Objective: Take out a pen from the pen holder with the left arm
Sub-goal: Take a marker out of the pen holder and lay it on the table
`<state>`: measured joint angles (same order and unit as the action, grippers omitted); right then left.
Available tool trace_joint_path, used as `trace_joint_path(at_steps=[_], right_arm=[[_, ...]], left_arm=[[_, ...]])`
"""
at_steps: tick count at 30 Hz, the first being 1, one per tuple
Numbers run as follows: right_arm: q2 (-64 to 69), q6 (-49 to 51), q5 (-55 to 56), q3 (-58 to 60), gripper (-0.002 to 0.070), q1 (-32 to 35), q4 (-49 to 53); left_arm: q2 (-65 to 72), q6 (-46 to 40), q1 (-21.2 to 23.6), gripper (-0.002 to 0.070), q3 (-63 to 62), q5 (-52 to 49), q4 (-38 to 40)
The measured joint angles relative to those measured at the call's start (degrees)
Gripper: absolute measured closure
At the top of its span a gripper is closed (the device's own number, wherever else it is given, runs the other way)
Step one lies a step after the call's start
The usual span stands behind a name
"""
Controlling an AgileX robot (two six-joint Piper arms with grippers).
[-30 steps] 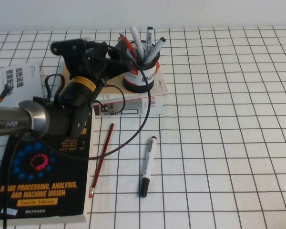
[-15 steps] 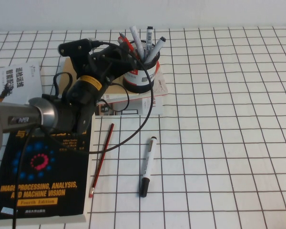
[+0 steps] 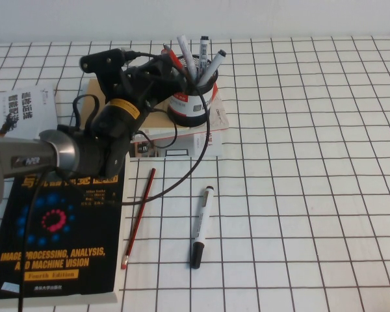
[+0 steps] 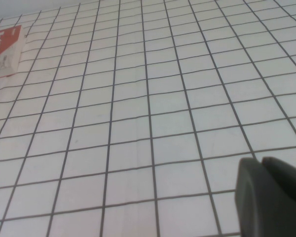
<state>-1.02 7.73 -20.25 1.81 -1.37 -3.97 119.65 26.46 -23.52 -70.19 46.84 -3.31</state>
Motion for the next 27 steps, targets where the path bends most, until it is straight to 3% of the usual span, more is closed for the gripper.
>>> trace_joint_path(at_steps=[4, 13, 27], right_arm=[[0.0, 0.0, 0.0, 0.0, 0.0693, 0.0, 0.0], [0.0, 0.0, 0.0, 0.0, 0.0693, 0.0, 0.0], [0.0, 0.0, 0.0, 0.0, 0.0693, 0.0, 0.0]], left_arm=[[0.0, 0.0, 0.0, 0.0582, -1.7, -2.0, -0.4], [0.0, 0.1, 0.0, 0.0448, -2.2, -4.3, -0.6], [0.0, 0.3, 0.0, 0.0438, -3.0, -4.9, -0.7]])
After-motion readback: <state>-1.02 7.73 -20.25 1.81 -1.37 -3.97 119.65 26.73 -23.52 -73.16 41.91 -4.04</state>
